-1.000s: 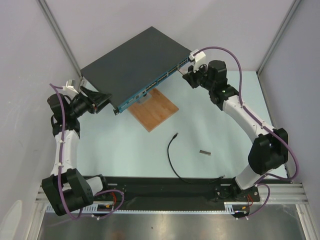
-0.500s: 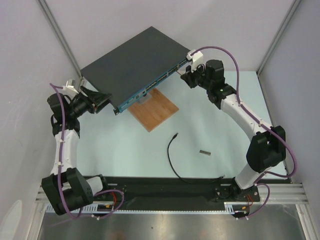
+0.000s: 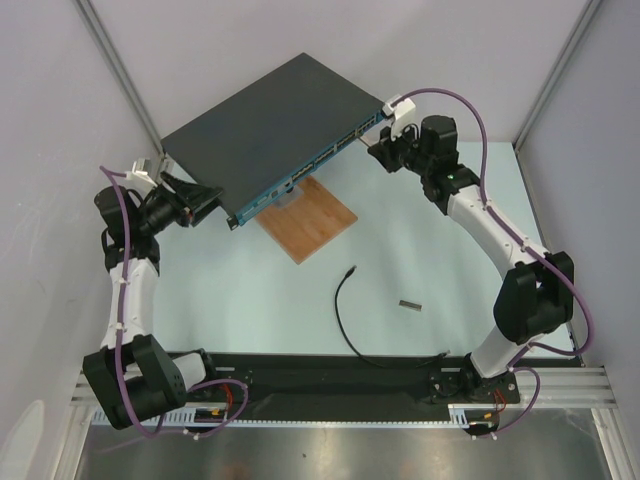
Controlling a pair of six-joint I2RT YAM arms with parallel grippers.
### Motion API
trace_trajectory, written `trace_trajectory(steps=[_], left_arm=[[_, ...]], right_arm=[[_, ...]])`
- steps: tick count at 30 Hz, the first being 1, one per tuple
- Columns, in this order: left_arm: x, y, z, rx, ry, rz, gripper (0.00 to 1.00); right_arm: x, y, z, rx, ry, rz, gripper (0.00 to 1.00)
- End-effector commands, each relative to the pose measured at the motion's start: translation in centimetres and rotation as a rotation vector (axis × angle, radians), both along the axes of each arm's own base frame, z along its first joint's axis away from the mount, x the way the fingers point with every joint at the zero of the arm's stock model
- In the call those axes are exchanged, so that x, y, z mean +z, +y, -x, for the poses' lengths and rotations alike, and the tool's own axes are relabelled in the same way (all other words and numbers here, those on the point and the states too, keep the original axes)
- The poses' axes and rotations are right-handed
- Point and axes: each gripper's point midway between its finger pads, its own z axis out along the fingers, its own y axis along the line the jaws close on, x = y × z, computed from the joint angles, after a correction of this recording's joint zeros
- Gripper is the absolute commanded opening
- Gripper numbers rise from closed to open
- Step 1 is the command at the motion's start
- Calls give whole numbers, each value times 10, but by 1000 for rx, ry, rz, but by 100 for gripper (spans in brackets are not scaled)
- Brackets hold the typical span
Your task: Insert the plug into the switch port
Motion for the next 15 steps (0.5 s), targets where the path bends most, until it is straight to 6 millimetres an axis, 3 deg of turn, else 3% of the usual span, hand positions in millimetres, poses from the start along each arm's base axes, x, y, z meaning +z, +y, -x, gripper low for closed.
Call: trace_trajectory(steps=[1, 15], left_arm=[[-1, -22, 12, -147, -49, -37, 0], [-1, -22, 14, -143, -53, -44, 1]], right_arm=[[36, 5, 1, 28, -73, -43, 0], [33, 16, -2, 53, -64, -56, 0]])
